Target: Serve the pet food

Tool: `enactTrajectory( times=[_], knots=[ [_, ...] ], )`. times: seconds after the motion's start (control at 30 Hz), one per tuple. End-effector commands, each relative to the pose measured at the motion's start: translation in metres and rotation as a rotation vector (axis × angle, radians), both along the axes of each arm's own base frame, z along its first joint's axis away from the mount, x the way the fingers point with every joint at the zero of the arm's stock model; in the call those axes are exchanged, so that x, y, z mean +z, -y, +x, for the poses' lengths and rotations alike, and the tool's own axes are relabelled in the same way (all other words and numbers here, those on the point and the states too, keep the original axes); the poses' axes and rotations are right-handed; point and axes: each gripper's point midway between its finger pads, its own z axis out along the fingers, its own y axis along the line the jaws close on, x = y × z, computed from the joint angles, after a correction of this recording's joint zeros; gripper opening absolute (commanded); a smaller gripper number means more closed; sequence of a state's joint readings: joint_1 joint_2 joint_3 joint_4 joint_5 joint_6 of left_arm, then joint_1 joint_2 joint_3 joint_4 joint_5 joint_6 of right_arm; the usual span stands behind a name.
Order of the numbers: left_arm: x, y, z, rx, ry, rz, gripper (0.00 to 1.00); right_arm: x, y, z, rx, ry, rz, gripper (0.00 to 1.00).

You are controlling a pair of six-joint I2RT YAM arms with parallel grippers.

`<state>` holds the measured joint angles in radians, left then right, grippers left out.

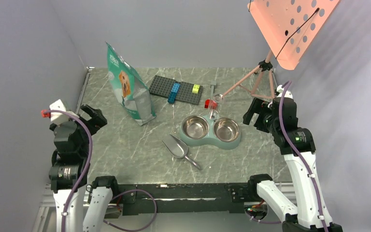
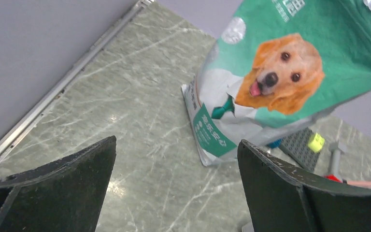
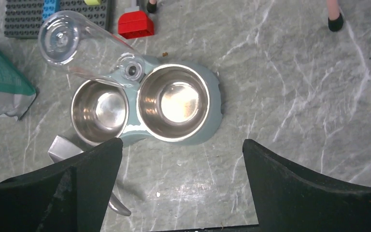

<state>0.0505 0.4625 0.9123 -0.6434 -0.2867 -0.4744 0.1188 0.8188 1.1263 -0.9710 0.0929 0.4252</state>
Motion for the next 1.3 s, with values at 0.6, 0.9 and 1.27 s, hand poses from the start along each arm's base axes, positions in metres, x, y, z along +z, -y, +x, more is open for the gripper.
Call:
enactTrajectory(
  times=[0.6,0.9,1.27],
  knots=[
    [0.114,0.071,0.054,-0.358,0.076,-0.207,0.98,0.142,-0.241,0.090,0.733,0.442,0.181,1.00],
    [0.097,0.049,0.016,-0.295,0.017,-0.015,0.97,0.119,-0.374,0.116,0.825,0.493,0.156,0.93],
    [0.082,0.041,-0.026,-0.281,-0.054,0.079,0.98,0.078,-0.430,0.160,0.859,0.501,0.075,0.70]
  ],
)
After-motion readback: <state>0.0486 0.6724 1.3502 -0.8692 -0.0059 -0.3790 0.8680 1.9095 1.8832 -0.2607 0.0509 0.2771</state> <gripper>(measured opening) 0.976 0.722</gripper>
